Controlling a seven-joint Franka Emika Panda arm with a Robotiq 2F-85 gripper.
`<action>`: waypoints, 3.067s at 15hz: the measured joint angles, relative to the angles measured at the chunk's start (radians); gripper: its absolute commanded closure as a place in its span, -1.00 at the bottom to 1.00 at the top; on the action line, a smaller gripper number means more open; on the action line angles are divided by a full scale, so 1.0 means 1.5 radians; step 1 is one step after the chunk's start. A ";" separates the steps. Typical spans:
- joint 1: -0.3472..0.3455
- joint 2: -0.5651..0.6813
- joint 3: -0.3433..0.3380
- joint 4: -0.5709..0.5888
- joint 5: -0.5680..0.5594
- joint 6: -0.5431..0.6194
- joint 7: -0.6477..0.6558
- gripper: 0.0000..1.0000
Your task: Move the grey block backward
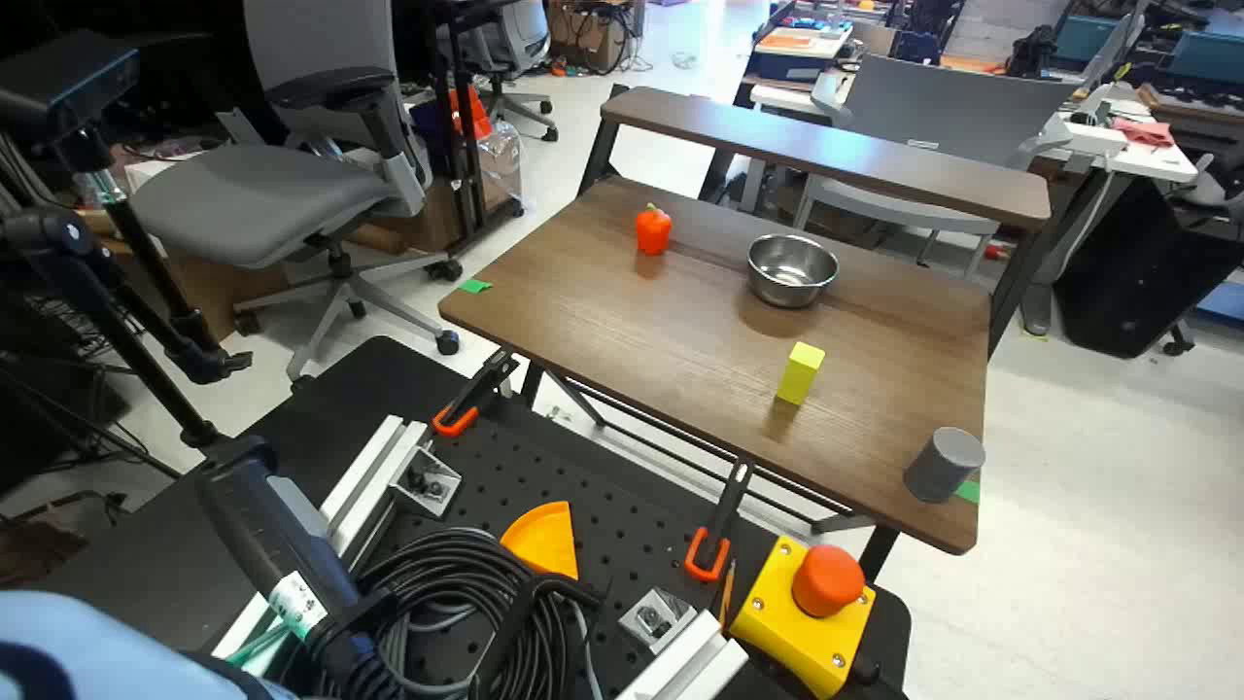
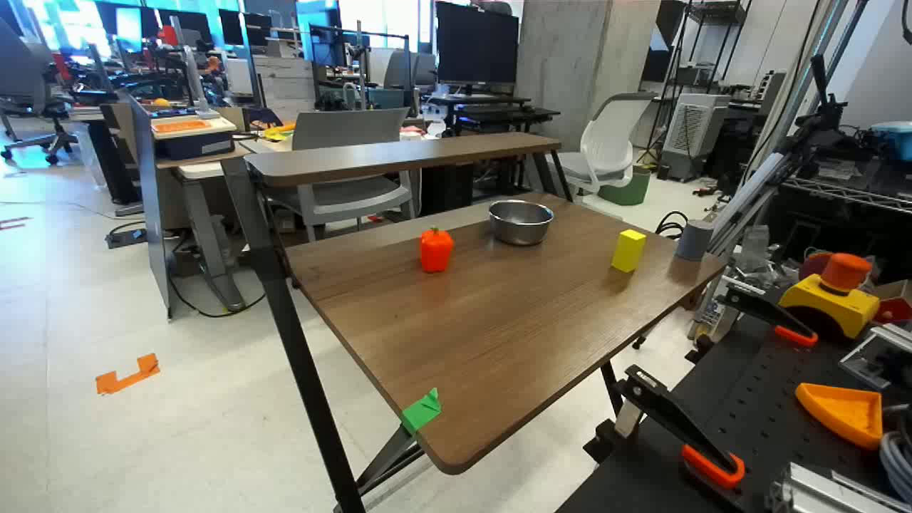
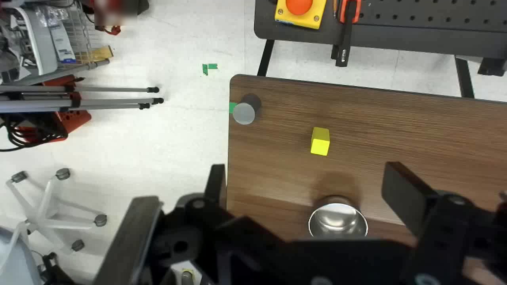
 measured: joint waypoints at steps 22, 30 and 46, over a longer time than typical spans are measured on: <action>-0.004 0.292 -0.078 0.150 0.138 0.036 0.073 -1.00; -0.031 0.595 -0.087 0.337 0.210 0.040 0.053 -1.00; -0.034 0.853 -0.063 0.427 0.052 0.044 0.061 -1.00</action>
